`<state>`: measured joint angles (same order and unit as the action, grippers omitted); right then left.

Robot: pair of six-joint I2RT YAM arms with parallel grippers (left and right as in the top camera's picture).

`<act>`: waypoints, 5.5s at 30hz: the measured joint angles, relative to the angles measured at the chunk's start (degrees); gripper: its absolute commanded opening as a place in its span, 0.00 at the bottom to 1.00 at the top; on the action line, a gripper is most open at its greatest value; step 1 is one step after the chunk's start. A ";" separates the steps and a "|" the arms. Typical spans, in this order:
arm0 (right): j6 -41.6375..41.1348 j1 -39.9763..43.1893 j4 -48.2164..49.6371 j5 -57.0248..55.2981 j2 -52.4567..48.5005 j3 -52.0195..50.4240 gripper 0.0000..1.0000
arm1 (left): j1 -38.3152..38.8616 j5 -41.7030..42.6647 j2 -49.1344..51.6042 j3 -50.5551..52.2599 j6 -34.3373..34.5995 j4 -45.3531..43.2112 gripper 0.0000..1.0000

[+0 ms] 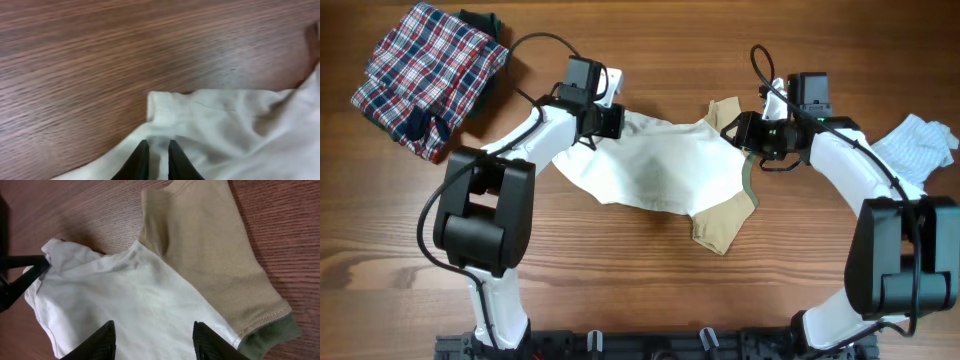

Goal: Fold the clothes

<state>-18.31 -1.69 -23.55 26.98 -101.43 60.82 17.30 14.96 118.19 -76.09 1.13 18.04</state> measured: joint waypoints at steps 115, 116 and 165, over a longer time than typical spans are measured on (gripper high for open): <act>1.81 -0.02 20.68 -7.91 -0.13 0.20 0.87 | -17.64 -7.37 -8.55 0.00 9.05 9.75 1.00; 1.73 -0.02 21.57 -8.00 -0.42 0.22 0.87 | -17.64 -7.10 -8.55 0.00 9.05 9.53 1.00; 3.69 -0.02 16.74 -8.24 -10.60 5.57 0.93 | -17.35 -6.05 -5.73 0.00 9.05 11.74 1.00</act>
<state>-14.61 -1.72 -6.81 18.74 -112.03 66.39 -0.05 8.91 112.46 -76.09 10.17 29.78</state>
